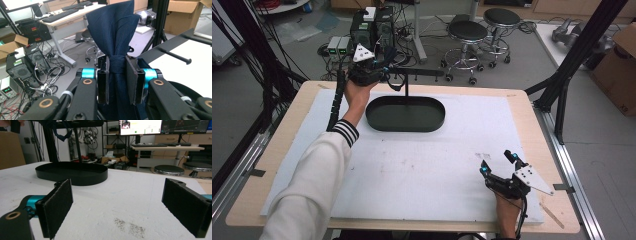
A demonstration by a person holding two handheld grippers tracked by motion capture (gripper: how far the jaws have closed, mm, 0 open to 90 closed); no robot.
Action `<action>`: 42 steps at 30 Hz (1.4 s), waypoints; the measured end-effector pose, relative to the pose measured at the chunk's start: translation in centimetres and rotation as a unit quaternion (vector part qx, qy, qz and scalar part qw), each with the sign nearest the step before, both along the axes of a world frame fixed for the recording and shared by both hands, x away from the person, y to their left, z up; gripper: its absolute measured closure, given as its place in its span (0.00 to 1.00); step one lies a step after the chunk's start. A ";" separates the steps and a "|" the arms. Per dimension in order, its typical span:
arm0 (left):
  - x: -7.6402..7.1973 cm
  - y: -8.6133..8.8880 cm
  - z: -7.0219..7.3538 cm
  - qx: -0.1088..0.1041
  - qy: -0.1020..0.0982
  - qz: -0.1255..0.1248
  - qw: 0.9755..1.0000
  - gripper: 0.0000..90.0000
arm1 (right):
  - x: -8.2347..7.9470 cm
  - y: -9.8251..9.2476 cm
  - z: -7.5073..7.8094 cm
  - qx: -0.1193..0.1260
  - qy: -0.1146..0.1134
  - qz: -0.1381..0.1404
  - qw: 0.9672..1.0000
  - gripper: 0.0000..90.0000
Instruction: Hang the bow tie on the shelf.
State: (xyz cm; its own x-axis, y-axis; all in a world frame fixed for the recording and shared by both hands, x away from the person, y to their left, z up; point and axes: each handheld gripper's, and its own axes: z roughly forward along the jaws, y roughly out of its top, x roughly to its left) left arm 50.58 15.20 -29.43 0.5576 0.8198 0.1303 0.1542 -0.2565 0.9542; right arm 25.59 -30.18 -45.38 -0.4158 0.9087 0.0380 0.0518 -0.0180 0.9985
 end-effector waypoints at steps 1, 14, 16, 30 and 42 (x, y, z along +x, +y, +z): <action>0.0 0.0 0.0 0.000 -0.001 0.002 1.000 0.80 | 0.0 0.0 0.0 0.000 0.000 0.000 1.000 0.10; -0.1 0.3 0.2 -0.003 0.003 0.014 1.000 0.69 | 0.0 0.0 0.0 -0.002 0.000 -0.001 1.000 0.10; -0.2 0.3 0.3 -0.006 0.002 0.014 1.000 0.64 | 0.0 0.1 0.0 -0.001 0.002 0.000 1.000 0.10; -1.2 0.4 1.3 0.018 -0.010 0.024 0.999 0.47 | -0.1 0.1 0.0 -0.002 0.001 -0.001 1.000 0.10; -1.9 1.6 2.1 0.025 0.020 0.012 0.999 0.21 | -0.2 -0.1 -0.1 0.005 -0.007 0.000 1.000 0.10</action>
State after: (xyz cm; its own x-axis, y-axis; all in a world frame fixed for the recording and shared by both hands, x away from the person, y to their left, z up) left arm 48.63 16.79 -27.38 0.5430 0.8263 0.1500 0.1980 -0.2995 0.9333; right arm 25.40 -30.31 -45.44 -0.4170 0.9080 0.0412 0.0376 -0.0280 0.9989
